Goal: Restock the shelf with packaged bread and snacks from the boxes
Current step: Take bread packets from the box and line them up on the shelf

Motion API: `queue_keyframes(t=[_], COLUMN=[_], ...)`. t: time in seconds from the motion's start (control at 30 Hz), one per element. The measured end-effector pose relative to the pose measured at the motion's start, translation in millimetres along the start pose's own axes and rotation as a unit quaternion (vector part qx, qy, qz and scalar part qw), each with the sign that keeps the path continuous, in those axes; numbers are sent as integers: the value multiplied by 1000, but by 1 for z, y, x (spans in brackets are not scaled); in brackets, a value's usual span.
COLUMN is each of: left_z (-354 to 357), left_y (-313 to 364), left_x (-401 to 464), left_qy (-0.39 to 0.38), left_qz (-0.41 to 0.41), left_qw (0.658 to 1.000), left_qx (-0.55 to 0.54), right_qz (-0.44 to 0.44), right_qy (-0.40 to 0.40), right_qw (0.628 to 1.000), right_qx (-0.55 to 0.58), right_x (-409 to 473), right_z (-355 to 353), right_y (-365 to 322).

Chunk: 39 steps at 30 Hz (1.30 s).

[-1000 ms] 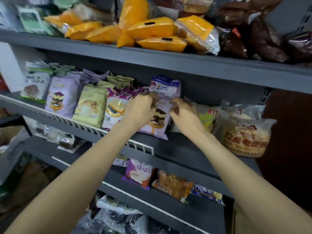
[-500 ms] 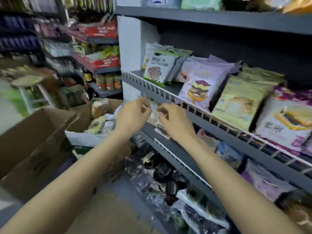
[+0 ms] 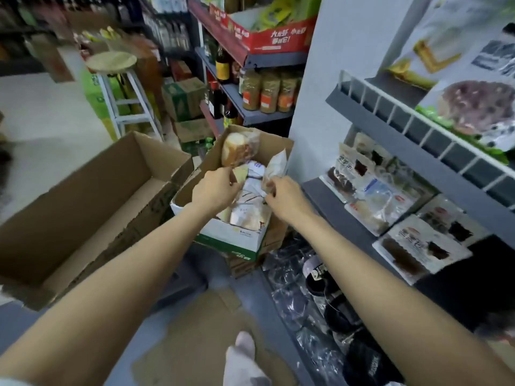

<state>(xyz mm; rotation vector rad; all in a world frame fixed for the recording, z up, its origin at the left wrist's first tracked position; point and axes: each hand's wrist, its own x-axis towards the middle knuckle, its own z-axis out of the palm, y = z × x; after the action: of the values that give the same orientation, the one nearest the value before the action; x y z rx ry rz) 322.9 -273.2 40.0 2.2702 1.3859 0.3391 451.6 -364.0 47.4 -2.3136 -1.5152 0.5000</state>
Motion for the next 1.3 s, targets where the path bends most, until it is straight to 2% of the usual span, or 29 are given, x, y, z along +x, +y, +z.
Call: queue_keyframes(t=[0.17, 0.3, 0.43, 0.6, 0.73, 0.83, 1.0, 1.13, 1.3], left_z=[45, 81, 113, 146, 163, 161, 134, 102, 56], left_y=[-55, -85, -104, -120, -123, -124, -132, -115, -75], left_x=[98, 157, 195, 215, 222, 223, 212, 200, 179], left_qy=[-84, -161, -250, -317, -293, -312, -296, -214, -56], left_qz=[-20, -22, 48, 96, 107, 135, 130, 121, 137], left_qw=[995, 983, 956, 919, 931, 923, 946, 969, 988], left_qx=[56, 88, 148, 214, 187, 177, 32, 10, 38], right_qz=[37, 112, 176, 179, 168, 174, 149, 91, 44], right_qy=[-95, -125, -126, -69, -43, -21, 42, 81, 153], right_qw=[995, 985, 976, 979, 980, 982, 988, 990, 972], right_qx=[-23, -23, -29, -70, -95, -68, -18, 68, 173], right_x=[112, 187, 225, 256, 268, 268, 255, 235, 206], right_z=[51, 92, 98, 112, 111, 106, 84, 59, 19], right_y=[19, 43, 52, 67, 70, 70, 71, 56, 18])
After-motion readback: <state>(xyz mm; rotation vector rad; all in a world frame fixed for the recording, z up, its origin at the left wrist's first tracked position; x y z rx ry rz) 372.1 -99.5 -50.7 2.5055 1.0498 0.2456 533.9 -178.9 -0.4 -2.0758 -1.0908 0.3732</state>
